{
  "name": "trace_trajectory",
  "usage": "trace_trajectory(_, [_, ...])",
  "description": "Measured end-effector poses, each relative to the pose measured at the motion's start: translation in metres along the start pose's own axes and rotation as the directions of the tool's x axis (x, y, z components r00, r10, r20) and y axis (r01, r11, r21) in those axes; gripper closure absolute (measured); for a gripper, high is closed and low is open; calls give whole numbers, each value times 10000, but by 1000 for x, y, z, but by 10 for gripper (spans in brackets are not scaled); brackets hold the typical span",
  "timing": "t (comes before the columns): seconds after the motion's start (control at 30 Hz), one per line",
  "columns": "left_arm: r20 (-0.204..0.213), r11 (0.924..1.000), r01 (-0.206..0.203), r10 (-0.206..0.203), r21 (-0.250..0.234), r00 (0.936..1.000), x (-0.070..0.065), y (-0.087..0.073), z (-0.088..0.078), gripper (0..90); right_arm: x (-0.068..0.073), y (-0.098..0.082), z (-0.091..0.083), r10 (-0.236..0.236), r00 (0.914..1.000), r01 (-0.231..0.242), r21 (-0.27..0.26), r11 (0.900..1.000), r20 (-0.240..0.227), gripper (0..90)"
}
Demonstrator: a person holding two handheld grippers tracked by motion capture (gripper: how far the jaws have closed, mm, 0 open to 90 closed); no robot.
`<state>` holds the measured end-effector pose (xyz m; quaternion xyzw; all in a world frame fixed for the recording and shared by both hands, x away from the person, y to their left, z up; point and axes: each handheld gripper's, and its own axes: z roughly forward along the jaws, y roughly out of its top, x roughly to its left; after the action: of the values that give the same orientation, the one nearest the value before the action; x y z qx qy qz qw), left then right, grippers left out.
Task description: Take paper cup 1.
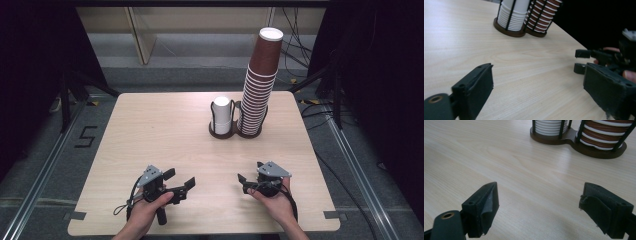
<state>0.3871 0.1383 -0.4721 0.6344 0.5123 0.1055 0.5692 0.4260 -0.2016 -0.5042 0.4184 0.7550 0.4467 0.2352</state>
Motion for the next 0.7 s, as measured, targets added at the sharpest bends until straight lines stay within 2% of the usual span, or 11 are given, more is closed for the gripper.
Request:
trace_trajectory(0.07, [-405,9976,693,-693,-12,9968,1,1,2,140,-2,0,2,147,9996,-149,-103,9998,-249,154])
trace_trajectory(0.17, [-633,9950,991,-998,-131,9930,0,5,5,140,-3,0,0,217,9996,-221,-201,9996,-169,154])
trace_trajectory(0.2, [-611,9970,761,-769,-158,9952,-1,9,8,141,-2,-1,-2,558,9982,-560,-102,9984,-239,153])
trace_trajectory(0.27, [-611,9980,619,-628,-157,9962,-2,11,9,141,-3,-1,-1,483,9986,-488,-218,9986,-230,154])
trace_trajectory(0.43, [-423,9992,-373,378,141,9984,-4,35,22,143,-4,7,-5,236,9997,-230,-632,9977,88,155])
trace_trajectory(0.47, [-423,9992,-373,378,141,9984,-4,35,22,144,-3,11,-5,232,9996,-219,-846,9962,138,156])
trace_trajectory(0.5, [-517,9989,-468,470,54,9976,-4,42,27,146,-2,17,-6,81,9997,-54,-1044,9945,251,157])
trace_trajectory(0.57, [-463,9985,-554,553,1,9974,-3,53,35,145,0,21,-7,147,9993,-107,-1184,9929,333,158])
trace_trajectory(0.63, [-704,9939,-1076,1058,-221,9919,-3,75,52,146,2,36,-1,-52,9993,110,-1539,9880,382,162])
trace_trajectory(0.67, [-704,9939,-1076,1058,-221,9919,-3,75,52,147,2,36,-1,-52,9993,110,-1539,9880,382,162])
trace_trajectory(0.7, [-837,9893,-1438,1413,-245,9864,-3,85,59,147,3,41,1,-61,9995,109,-1520,9883,319,164])
